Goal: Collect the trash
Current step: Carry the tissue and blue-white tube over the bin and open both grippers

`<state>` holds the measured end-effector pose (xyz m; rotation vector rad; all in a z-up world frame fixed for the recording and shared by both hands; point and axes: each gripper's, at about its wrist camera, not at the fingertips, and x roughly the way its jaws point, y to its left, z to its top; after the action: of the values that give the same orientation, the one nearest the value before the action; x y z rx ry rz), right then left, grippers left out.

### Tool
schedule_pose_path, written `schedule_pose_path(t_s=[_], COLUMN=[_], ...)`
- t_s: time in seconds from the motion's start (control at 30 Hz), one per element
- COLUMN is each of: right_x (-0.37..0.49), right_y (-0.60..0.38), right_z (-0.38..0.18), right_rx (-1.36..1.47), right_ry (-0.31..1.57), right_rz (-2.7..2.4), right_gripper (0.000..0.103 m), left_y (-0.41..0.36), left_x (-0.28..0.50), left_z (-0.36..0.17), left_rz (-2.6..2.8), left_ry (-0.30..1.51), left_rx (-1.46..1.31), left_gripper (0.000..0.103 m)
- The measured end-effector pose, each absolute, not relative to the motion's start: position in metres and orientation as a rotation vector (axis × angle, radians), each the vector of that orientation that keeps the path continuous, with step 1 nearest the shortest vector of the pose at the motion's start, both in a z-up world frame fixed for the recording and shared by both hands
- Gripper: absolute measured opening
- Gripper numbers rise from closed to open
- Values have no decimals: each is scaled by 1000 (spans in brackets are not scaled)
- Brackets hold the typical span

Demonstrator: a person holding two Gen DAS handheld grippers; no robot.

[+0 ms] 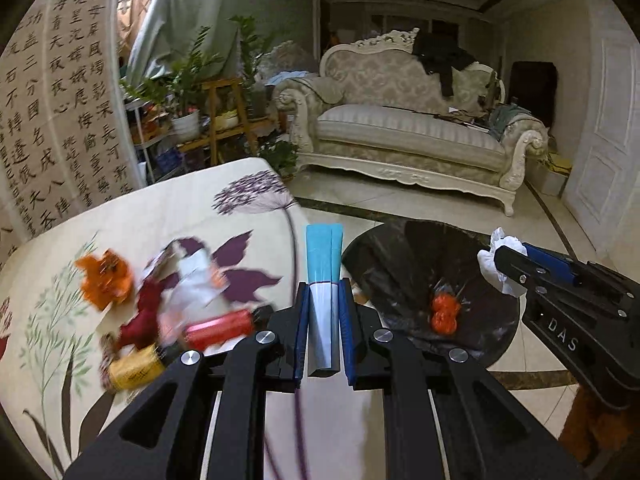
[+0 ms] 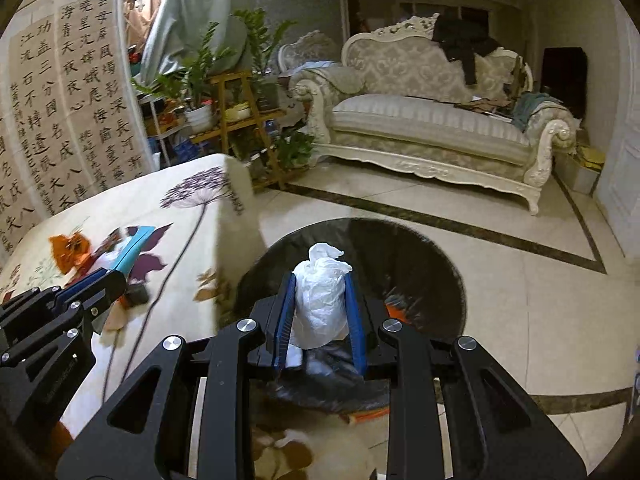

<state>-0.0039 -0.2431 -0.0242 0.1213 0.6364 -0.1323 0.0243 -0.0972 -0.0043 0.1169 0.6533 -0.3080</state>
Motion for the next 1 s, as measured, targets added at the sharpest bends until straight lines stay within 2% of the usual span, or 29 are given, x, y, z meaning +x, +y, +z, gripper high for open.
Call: schedule_pose_path(t_s=[0.53, 0.8, 0.9, 0.93, 1.0], right_x=[34, 46, 48, 48, 48], right_y=[-285, -293, -296, -298, -299], right_z=[-40, -47, -49, -50, -51], right_rx=[125, 134, 141, 143, 149], right_ry=[661, 678, 680, 682, 683], right_rz=[-220, -225, -229, -234, -236], right_gripper=[24, 26, 27, 27, 31], left_y=[-164, -174, -175, -177, -175], left_x=[68, 86, 89, 89, 91], left_z=[-18, -25, -27, -28, -29], left_rz=[-371, -361, -358, -356, -353], left_ry=[663, 693, 704, 710, 715], left_rx=[218, 229, 233, 233, 221], left_gripper=[16, 18, 25, 32, 40])
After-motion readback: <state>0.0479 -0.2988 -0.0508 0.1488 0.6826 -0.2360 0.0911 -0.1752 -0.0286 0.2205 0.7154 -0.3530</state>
